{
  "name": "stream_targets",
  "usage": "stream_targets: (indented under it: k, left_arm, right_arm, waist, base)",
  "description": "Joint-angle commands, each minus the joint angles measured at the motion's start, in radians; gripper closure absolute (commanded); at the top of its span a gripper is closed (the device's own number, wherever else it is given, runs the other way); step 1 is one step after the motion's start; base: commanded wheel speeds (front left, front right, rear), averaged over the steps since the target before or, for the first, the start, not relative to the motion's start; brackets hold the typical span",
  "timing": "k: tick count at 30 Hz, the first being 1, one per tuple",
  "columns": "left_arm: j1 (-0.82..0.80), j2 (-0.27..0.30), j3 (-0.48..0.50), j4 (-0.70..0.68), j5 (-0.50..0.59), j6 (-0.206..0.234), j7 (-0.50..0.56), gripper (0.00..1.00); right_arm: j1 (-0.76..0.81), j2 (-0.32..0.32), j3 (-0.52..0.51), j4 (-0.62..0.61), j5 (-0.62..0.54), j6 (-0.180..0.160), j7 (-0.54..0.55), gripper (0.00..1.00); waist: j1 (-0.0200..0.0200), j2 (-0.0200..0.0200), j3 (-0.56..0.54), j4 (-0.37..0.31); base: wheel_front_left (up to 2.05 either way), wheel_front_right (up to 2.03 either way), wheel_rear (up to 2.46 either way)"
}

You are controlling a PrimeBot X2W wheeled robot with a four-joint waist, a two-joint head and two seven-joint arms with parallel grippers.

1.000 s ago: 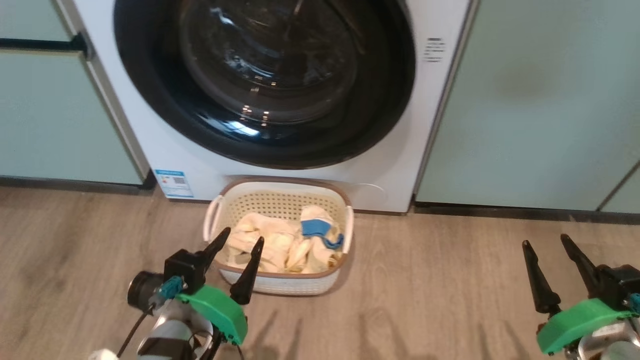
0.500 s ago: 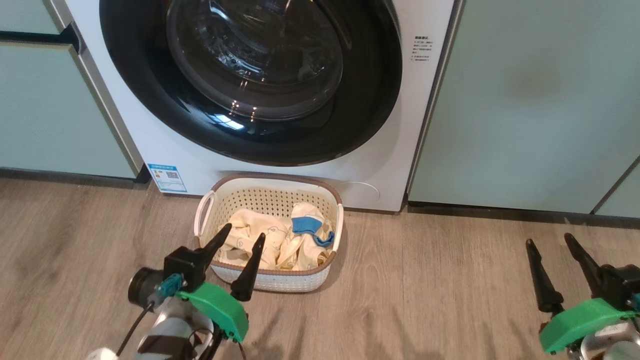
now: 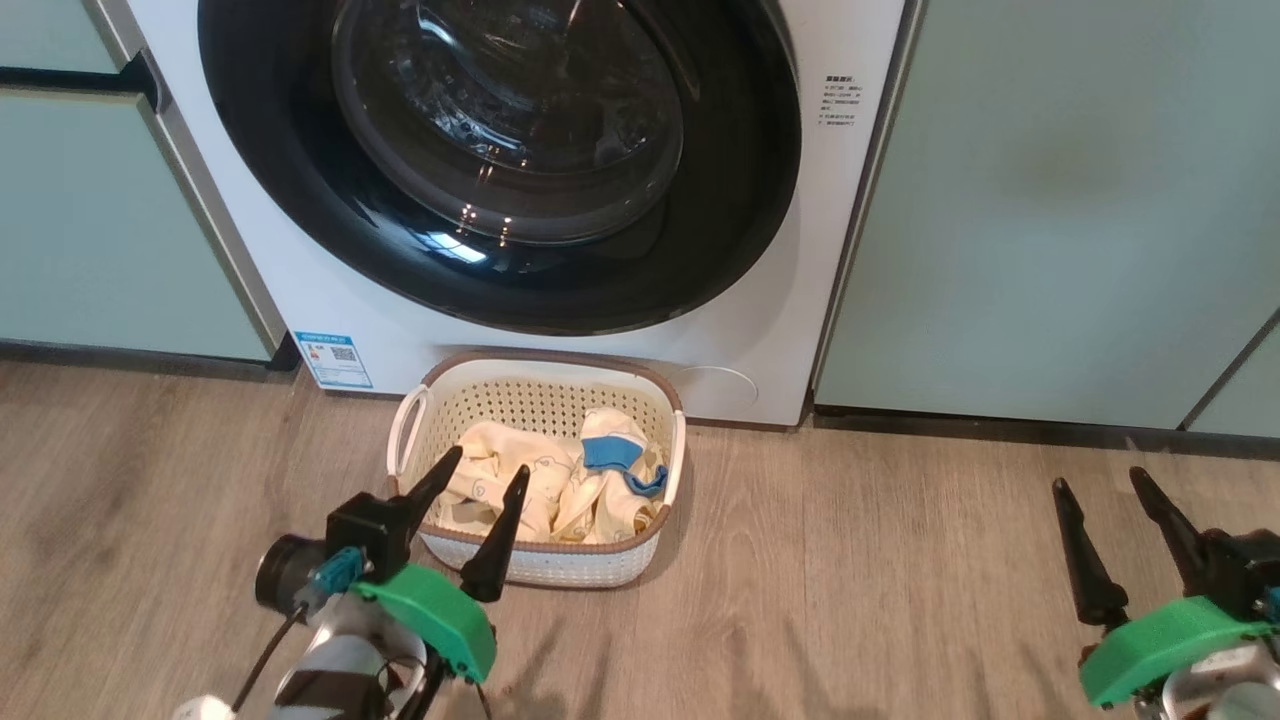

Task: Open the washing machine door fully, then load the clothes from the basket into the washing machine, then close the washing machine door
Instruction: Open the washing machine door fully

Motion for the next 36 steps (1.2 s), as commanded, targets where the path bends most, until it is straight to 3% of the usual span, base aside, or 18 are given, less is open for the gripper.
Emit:
stream_targets:
  k: [1, 10, 11, 12, 28, 33, 36]
  left_arm:
    - [-0.055, 0.015, 0.044, -0.030, 0.002, -0.002, -0.011, 0.00]
    - [-0.055, 0.009, 0.048, -0.028, 0.006, 0.001, -0.011, 0.00]
    - [-0.055, 0.009, 0.048, -0.029, 0.006, 0.002, -0.011, 0.00]
    - [-0.055, 0.008, 0.048, -0.029, 0.007, 0.002, -0.011, 0.00]
    - [-0.052, 0.004, 0.050, -0.054, 0.023, 0.002, -0.011, 0.00]
    - [-0.061, 0.002, 0.045, -0.062, 0.029, 0.001, -0.011, 0.00]
    - [-0.069, -0.001, 0.042, -0.069, 0.031, 0.000, -0.011, 0.00]
  right_arm:
    - [-0.060, -0.011, 0.018, -0.028, 0.000, 0.004, -0.012, 0.00]
    - [-0.054, -0.010, 0.013, -0.035, 0.000, 0.004, -0.012, 0.00]
    - [-0.053, -0.009, 0.011, -0.035, 0.003, 0.004, -0.012, 0.18]
    - [-0.053, -0.008, 0.010, -0.033, 0.007, 0.004, -0.012, 1.00]
    - [-0.073, -0.027, 0.023, -0.017, 0.119, 0.004, -0.012, 1.00]
    - [-0.110, -0.025, 0.011, 0.000, 0.228, 0.004, -0.012, 1.00]
    - [-0.146, -0.017, 0.010, 0.021, 0.360, 0.004, -0.012, 1.00]
  waist:
    - [0.0000, 0.0000, -0.001, 0.000]
    - [0.0000, 0.0000, -0.002, 0.000]
    - [0.0000, 0.0000, -0.002, 0.000]
    - [0.0000, 0.0000, -0.002, 0.000]
    - [0.0000, 0.0000, 0.014, 0.010]
    - [0.0000, 0.0000, 0.037, 0.018]
    - [0.0000, 0.0000, 0.054, 0.026]
  base:
    - [0.00, 0.00, 0.00]
    - [0.00, 0.00, 0.00]
    - [0.00, 0.00, 0.00]
    - [0.00, 0.00, 0.00]
    - [0.00, 0.00, 0.00]
    - [0.00, 0.00, 0.00]
    - [0.00, 0.00, 0.00]
